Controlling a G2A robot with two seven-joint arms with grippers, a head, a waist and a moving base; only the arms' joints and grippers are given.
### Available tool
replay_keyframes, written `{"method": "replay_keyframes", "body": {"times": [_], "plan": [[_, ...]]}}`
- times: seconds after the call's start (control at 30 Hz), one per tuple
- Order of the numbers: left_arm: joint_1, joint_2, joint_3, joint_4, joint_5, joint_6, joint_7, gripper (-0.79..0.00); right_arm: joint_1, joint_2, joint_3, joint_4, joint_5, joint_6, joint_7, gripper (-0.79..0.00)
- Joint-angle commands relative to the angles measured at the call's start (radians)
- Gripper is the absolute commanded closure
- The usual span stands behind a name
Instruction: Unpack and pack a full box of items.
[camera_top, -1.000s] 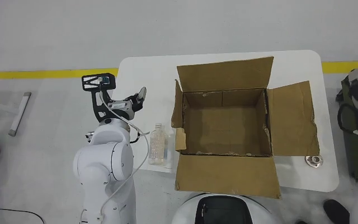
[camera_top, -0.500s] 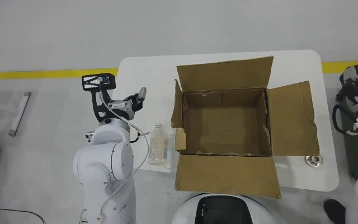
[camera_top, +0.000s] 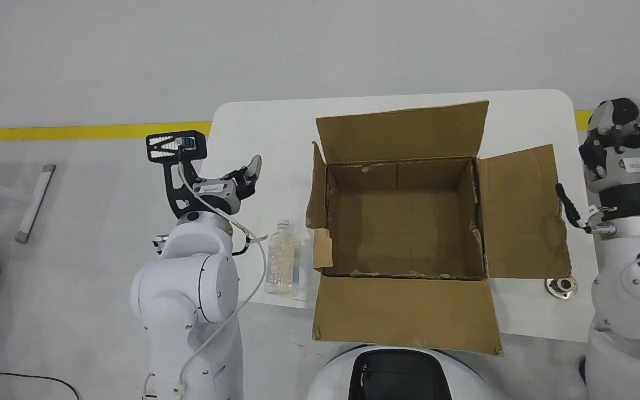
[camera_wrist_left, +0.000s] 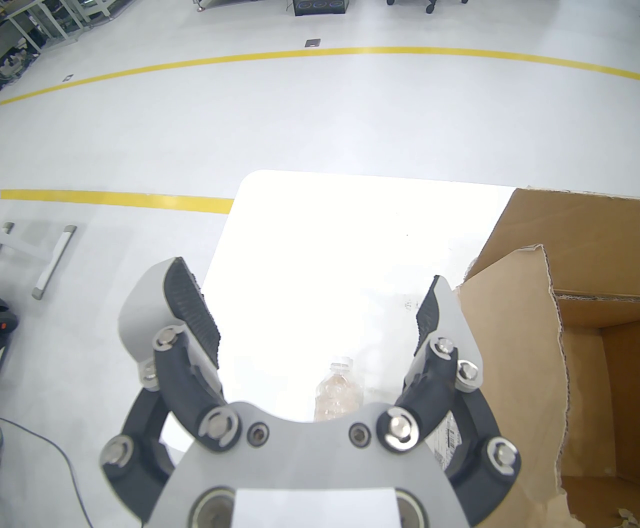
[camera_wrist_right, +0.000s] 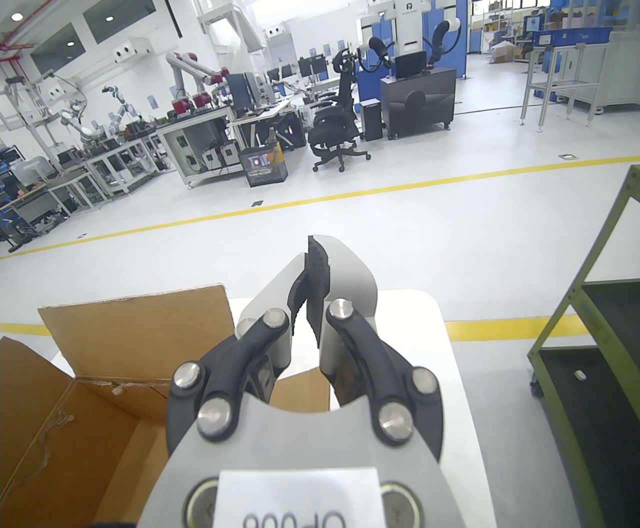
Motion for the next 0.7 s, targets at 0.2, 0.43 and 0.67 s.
{"method": "replay_keyframes", "body": {"times": [0.2, 0.43, 0.67], "plan": [[0.030, 0.010, -0.027, -0.009, 0.023, -0.055, 0.050, -0.785, 0.000, 0.000, 0.000, 0.000, 0.000, 0.000, 0.000, 0.000], [0.082, 0.012, -0.006, -0.045, 0.113, -0.004, 0.018, -0.785, 0.000, 0.000, 0.000, 0.000, 0.000, 0.000, 0.000, 0.000], [0.233, 0.016, 0.034, -0.110, 0.107, -0.055, -0.075, -0.785, 0.000, 0.000, 0.000, 0.000, 0.000, 0.000, 0.000, 0.000]]}}
